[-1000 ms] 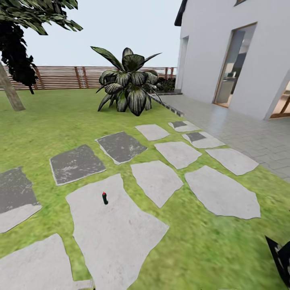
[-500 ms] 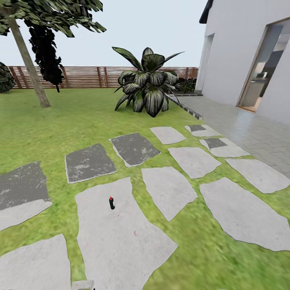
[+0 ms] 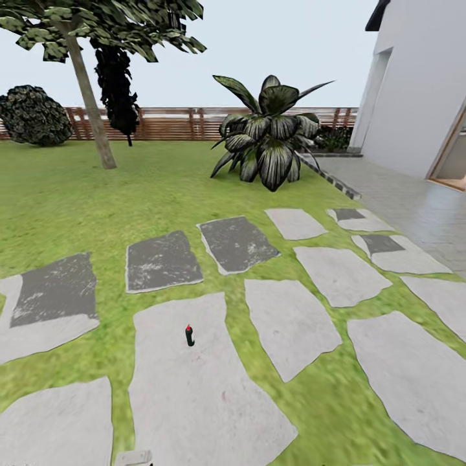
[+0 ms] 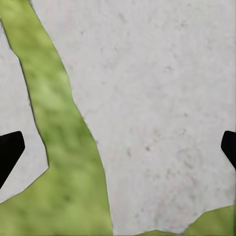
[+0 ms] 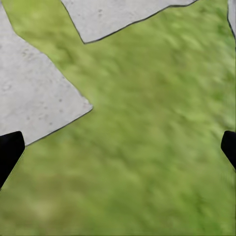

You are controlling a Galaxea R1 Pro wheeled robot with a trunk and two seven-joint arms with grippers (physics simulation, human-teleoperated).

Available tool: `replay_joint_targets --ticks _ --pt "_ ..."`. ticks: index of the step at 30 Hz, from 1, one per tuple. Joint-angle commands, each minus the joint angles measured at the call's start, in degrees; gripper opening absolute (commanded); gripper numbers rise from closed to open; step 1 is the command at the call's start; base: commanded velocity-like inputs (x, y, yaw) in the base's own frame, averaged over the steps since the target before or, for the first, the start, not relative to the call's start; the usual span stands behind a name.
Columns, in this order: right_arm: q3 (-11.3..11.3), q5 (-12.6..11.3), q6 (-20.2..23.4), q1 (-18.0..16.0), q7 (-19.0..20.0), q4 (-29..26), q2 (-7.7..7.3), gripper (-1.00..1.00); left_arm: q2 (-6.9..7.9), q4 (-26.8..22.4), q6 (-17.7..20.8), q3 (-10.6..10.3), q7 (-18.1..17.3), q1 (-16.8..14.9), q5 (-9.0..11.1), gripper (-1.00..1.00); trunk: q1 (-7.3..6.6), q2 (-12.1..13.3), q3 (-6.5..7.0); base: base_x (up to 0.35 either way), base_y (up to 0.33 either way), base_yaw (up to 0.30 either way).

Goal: In the garden, pick up the pesticide atomizer on the floor and spray pesticide onto both trees until each tree trunk is fully covered.

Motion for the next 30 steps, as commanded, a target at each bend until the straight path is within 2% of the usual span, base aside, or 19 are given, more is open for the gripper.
replay_joint_targets --ticks 1,21,30 --pt "0.0 0.0 0.0 0.0 0.0 0.0 0.0 1.0 0.0 0.0 0.0 0.0 0.0 0.0 0.0 1.0 0.0 0.0 0.0 0.24 -0.194 0.276" --pt "0.0 0.0 0.0 0.0 0.0 0.0 0.0 1.0 0.0 0.0 0.0 0.0 0.0 0.0 0.0 1.0 0.0 0.0 0.0 0.222 -0.211 0.276" --pt "0.0 0.0 0.0 0.0 0.0 0.0 0.01 1.0 -0.05 -0.1 0.0 0.0 0.0 0.0 0.0 1.0 0.0 0.0 0.0 0.134 -0.262 0.276"
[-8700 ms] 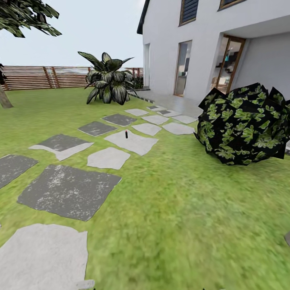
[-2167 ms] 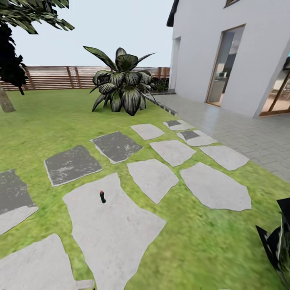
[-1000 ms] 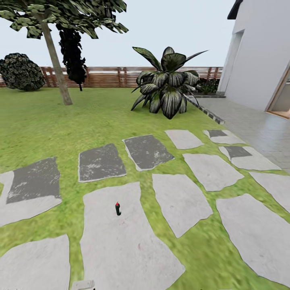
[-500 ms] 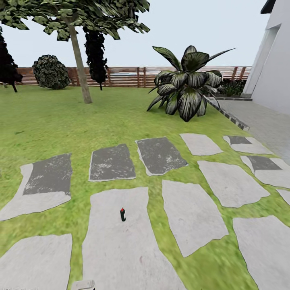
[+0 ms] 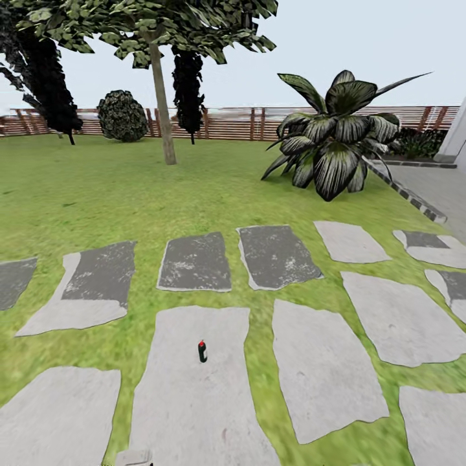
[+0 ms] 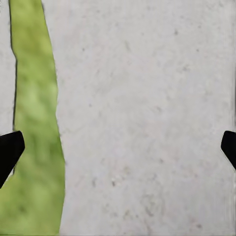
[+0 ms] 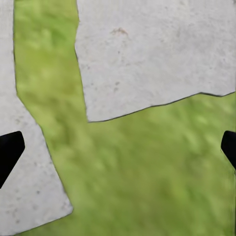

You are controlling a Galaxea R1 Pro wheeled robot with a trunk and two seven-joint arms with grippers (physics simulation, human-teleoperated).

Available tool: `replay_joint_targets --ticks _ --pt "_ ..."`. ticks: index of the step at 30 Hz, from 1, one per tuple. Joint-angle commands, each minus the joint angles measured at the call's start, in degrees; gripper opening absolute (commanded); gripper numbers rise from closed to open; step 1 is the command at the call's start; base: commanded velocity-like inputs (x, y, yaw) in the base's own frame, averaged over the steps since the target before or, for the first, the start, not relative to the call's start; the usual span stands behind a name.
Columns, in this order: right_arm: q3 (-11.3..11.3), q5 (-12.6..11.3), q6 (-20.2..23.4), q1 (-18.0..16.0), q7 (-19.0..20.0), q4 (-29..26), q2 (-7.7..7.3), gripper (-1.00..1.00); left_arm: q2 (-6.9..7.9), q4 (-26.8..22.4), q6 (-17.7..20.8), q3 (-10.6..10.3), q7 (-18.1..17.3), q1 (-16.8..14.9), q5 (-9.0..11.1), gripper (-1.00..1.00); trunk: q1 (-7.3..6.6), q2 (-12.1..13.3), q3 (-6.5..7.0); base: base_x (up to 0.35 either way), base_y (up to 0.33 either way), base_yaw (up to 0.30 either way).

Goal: In the garden, pick up the pesticide atomizer on the floor and spray pesticide onto both trees until each tree trunk is fully covered.

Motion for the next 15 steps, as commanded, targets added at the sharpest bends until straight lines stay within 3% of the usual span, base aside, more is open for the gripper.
replay_joint_targets --ticks 1,15 --pt "0.0 0.0 0.0 0.0 0.0 0.0 0.0 1.0 0.0 0.0 0.0 0.0 0.0 0.0 0.0 1.0 0.0 0.0 0.0 0.098 -0.277 0.276" --pt "0.0 0.0 0.0 0.0 0.0 0.0 -0.01 1.0 0.05 0.0 0.0 0.0 0.0 0.0 0.0 1.0 0.0 0.0 0.0 0.095 -0.279 0.276"
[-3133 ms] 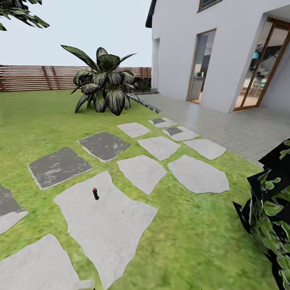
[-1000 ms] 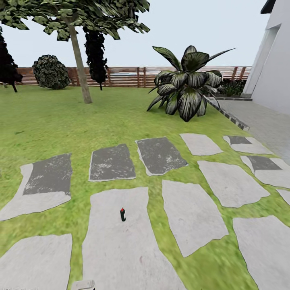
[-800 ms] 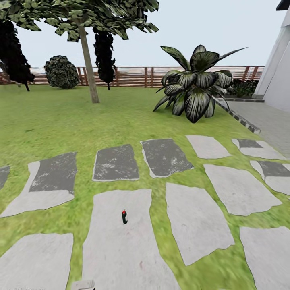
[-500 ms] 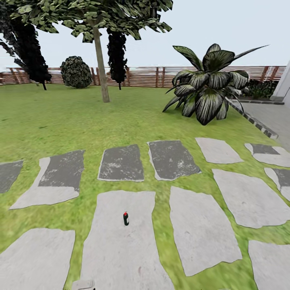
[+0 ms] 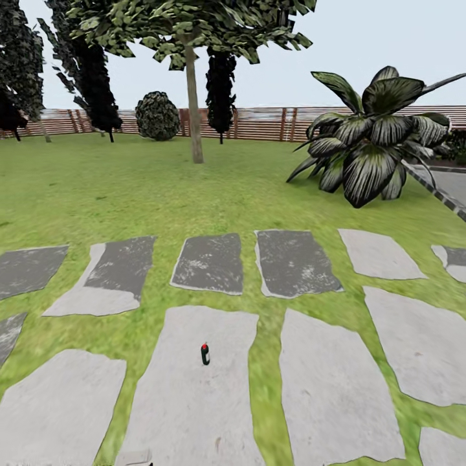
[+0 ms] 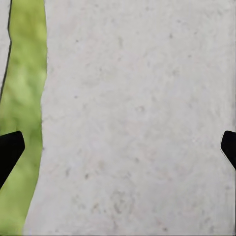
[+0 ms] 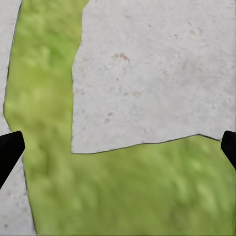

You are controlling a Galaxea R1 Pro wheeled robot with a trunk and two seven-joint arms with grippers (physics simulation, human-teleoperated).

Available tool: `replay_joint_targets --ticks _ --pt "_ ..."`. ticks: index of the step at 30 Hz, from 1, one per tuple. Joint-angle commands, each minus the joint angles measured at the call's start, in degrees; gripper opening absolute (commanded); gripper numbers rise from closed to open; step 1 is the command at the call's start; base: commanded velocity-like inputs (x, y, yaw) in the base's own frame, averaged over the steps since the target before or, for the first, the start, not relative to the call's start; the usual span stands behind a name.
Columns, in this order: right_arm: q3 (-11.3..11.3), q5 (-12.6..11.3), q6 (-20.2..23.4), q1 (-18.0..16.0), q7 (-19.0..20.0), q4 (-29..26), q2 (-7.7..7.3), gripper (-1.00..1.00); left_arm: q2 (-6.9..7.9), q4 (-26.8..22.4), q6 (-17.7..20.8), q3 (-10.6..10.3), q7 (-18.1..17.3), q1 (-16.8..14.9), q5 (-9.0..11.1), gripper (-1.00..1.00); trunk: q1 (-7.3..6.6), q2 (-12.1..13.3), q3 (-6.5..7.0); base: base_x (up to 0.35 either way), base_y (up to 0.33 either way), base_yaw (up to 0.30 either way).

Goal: In the garden, pick up the pesticide atomizer on the floor and spray pesticide onto both trees until each tree trunk is fully covered.

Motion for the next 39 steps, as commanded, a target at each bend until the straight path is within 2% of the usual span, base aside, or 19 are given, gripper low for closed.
replay_joint_targets --ticks 1,6,16,21,32,39 --pt "0.0 0.0 0.0 0.0 0.0 0.0 0.0 1.0 0.0 0.0 0.0 0.0 0.0 0.0 0.0 1.0 0.0 0.0 0.0 0.106 -0.283 0.262" --pt "0.0 0.0 0.0 0.0 0.0 0.0 0.0 1.0 0.0 0.0 -0.1 0.0 0.0 0.0 0.0 1.0 0.0 0.0 0.0 0.089 -0.195 0.1" --pt "0.0 0.0 0.0 0.0 0.0 -0.1 0.09 1.0 -0.07 0.0 -0.2 0.0 0.1 0.0 0.0 1.0 0.0 0.0 -0.01 0.003 -0.005 0.006" --pt "0.1 0.0 0.0 0.0 0.0 -0.1 0.09 1.0 -0.05 0.0 -0.2 0.1 0.1 0.0 0.0 1.0 0.0 0.0 -0.11 0.092 0.0 0.155" --pt "0.0 0.0 0.0 0.0 0.0 -0.1 0.09 1.0 0.0 0.0 -0.1 0.3 0.1 0.0 0.1 1.0 0.0 0.0 -0.18 0.288 0.031 0.057" --pt "0.0 0.0 0.0 0.0 0.1 -0.1 0.09 1.0 0.0 0.0 -0.2 0.2 0.1 0.0 0.0 1.0 0.0 0.0 -0.18 0.293 0.208 -0.205"
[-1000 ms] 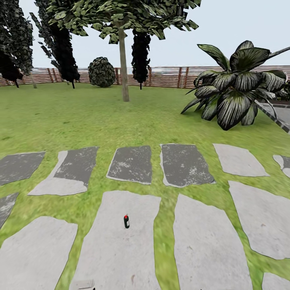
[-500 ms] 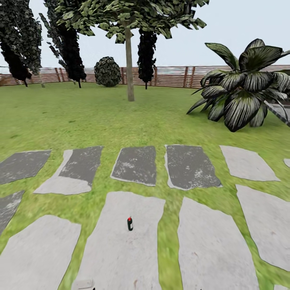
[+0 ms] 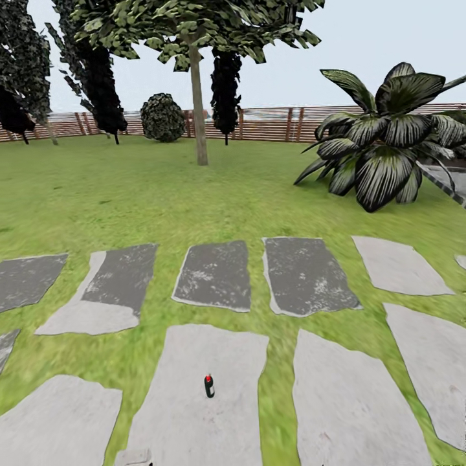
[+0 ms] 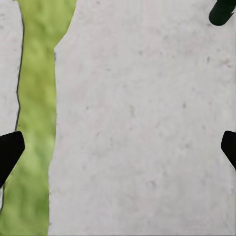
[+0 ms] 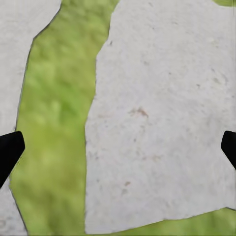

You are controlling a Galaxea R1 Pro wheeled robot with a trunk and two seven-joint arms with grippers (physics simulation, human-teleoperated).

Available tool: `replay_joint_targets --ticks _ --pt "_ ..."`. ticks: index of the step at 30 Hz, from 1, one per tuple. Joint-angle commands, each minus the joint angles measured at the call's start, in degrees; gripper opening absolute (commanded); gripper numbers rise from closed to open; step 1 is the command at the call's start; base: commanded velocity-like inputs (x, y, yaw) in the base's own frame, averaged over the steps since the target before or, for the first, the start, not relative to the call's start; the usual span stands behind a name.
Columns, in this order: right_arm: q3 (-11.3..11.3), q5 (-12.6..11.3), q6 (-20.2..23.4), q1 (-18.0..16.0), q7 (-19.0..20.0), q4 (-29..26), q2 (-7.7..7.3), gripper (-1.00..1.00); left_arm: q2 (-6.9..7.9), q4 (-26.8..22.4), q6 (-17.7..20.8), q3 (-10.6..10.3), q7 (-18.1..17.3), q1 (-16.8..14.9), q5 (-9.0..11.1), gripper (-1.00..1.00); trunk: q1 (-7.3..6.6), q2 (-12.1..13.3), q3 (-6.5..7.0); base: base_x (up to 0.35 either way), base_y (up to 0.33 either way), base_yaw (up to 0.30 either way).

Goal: In the garden, pick up the pesticide atomizer on the floor and spray pesticide onto both trees until each tree trunk is fully covered.

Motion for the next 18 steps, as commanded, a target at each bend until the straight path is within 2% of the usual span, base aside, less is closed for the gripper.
replay_joint_targets --ticks 1,4,6,7,8,10,13,18 --pt "0.0 0.0 0.0 0.0 0.0 0.0 0.0 1.0 0.0 0.0 0.0 0.0 0.0 0.0 0.0 1.0 0.0 0.0 0.0 0.27 0.23 -0.295" --pt "-0.2 0.0 0.0 0.0 -0.3 -0.6 -0.12 1.0 -0.03 -0.9 0.0 -0.2 -0.1 -0.2 -0.1 1.0 0.0 0.0 0.0 0.047 0.041 -0.099" --pt "-0.2 0.0 -0.4 -0.3 -0.4 -4.6 -0.16 1.0 -0.14 -2.0 0.4 -0.2 -0.3 -1.6 -0.6 1.0 0.0 0.0 0.0 0.008 0.007 -0.016" --pt "-0.2 -0.1 -0.4 -2.1 -0.5 -9.3 -0.17 1.0 -0.23 -3.4 0.7 -0.2 -0.5 -4.7 -1.8 1.0 0.0 0.0 0.0 0.002 0.002 -0.005" --pt "-0.2 -0.1 0.2 -11.3 -0.6 -13.4 -0.08 1.0 -0.52 -4.7 3.1 -0.1 -0.6 -12.3 -4.3 1.0 0.0 0.0 0.0 0.0 0.0 0.0" --pt "-0.2 -0.2 0.3 -15.0 -0.6 -13.9 -0.04 1.0 -0.68 -4.9 4.5 -0.1 -0.6 -14.8 -4.5 1.0 0.0 0.0 0.0 0.0 0.0 0.0" --pt "-0.2 -0.2 1.8 -16.9 -0.5 -14.0 -0.06 1.0 -0.96 -5.1 5.0 -0.1 -0.7 -17.1 -4.5 1.0 0.0 0.0 0.0 0.0 0.0 0.0" --pt "-0.2 -0.3 4.9 -17.6 -0.1 -13.9 -0.1 1.0 -1.01 -5.1 5.2 -0.2 -0.7 -18.9 -4.6 1.0 0.0 0.0 0.0 0.0 0.0 0.0"
